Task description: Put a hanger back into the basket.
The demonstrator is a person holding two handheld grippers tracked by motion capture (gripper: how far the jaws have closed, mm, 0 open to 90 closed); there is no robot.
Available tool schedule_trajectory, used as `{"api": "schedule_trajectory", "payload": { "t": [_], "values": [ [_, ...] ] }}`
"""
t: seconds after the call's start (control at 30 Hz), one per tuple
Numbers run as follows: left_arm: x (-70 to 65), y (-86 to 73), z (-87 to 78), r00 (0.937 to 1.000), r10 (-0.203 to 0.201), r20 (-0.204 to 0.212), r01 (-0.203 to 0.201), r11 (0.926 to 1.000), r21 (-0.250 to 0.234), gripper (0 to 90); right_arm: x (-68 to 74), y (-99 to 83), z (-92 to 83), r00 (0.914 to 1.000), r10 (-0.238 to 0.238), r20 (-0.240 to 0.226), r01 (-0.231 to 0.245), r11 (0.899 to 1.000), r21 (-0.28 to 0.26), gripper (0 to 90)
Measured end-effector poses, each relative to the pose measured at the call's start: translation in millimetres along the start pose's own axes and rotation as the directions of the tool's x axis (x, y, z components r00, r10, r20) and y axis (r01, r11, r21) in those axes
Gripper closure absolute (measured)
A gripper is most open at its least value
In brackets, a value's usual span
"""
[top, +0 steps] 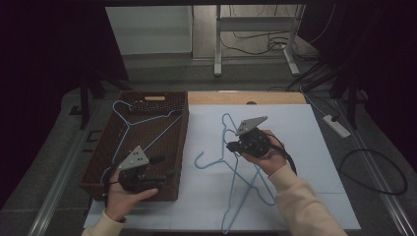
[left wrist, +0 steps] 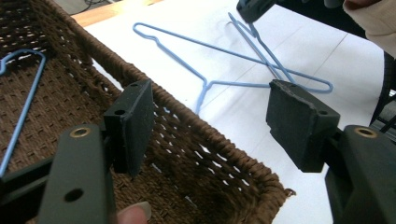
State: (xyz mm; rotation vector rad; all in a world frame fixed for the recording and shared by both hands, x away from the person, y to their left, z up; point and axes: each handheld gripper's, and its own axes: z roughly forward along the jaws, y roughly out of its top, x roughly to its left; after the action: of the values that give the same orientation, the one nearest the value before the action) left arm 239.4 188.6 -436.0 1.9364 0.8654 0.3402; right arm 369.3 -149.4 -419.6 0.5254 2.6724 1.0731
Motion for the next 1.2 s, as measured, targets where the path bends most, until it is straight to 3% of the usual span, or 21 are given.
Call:
{"api": "schedule_trajectory", "payload": {
  "t": [0.37,0.67,1.0,1.2],
  "values": [
    [-5.3,3.2,5.8,0.9999,0.007,0.016,-0.007,0.9999,0.011,33.6,-2.8,-10.9,-20.6,0.9972,0.067,0.033,-0.063,0.992,-0.107,86.9],
    [-15.1,12.3,16.2,0.9989,0.019,0.043,-0.02,0.9994,0.028,33.6,-0.6,-13.0,-35.4,0.9967,0.075,0.033,-0.067,0.98,-0.187,86.9],
    [-28.0,23.2,36.2,0.9959,0.044,0.079,-0.049,0.9969,0.062,33.5,3.8,-13.5,-45.8,0.9961,0.078,0.041,-0.067,0.972,-0.225,86.9],
    [-30.9,26.4,45.7,0.9955,0.036,0.087,-0.043,0.996,0.079,33.6,3.8,-13.9,-47.8,0.9953,0.087,0.041,-0.075,0.968,-0.241,86.9]
  ]
}}
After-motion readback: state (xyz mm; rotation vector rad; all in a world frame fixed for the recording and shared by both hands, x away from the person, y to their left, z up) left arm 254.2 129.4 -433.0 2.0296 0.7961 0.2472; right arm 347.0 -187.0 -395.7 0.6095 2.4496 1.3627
